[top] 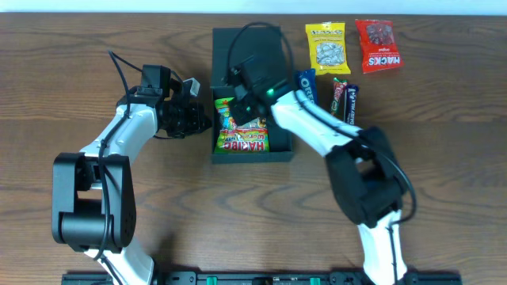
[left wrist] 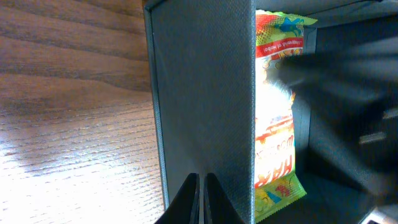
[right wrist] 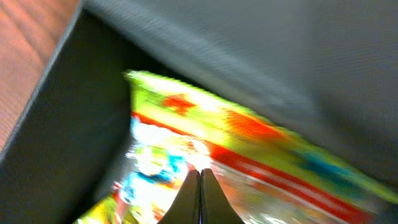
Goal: Pack container
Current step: 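Move the right gripper to the blue Oreo pack and grasp it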
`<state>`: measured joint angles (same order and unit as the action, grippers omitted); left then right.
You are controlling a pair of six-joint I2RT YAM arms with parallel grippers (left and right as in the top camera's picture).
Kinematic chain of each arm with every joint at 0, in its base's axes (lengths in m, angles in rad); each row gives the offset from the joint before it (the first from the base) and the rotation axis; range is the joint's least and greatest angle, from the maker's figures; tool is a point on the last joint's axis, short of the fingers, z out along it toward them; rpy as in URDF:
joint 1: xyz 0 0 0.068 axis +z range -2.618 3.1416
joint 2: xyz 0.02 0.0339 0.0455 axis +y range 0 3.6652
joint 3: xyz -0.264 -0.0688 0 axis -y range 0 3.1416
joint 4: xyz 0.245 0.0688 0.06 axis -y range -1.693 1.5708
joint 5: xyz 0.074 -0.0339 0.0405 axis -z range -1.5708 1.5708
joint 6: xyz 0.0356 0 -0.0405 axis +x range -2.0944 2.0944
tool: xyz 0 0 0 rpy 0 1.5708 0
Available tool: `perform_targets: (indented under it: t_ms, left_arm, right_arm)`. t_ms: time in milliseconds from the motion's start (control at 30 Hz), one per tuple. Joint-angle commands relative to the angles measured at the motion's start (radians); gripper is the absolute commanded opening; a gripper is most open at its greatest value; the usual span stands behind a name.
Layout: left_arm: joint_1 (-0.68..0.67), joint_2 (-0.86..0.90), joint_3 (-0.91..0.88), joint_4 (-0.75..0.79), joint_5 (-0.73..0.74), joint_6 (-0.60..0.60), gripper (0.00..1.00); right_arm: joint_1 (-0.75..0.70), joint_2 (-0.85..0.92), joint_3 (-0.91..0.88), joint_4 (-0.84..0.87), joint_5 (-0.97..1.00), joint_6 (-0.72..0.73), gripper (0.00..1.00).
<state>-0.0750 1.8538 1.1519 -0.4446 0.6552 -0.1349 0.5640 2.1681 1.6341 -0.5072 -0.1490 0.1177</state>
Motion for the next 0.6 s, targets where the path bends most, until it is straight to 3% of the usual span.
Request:
perform_targets:
  t_ms: [0,100,133,167,367,567]
  left_arm:
    - [-0.006,0.003,-0.004,0.001,0.015,-0.004,0.06]
    - [-0.006,0.003,-0.004,0.001,0.015,-0.004,0.06]
    - [-0.006,0.003,-0.004,0.001,0.015,-0.004,0.06]
    - [-0.006,0.003,-0.004,0.001,0.015,-0.004,0.06]
    - [-0.006,0.003,-0.004,0.004,0.015,-0.004,0.06]
    - [-0.006,0.003,-0.004,0.009,0.015,-0.004,0.06]
  right_arm:
    - [-0.092,-0.156,0.043,-0.027,0.063,0.008,0.01]
    - [-0.164,-0.207,0.043,-0.084,0.129,0.008,0.02]
    - [-0.195,-0.214,0.043,-0.116,0.161,0.008,0.08]
    - [-0.216,-0.214,0.043,-0.143,0.184,0.006,0.21]
    - [-0.300,-0.140,0.039,-0.234,0.212,-0.009,0.53]
    - [-0.301,-0.035,0.039,-0.233,0.219,-0.048,0.57]
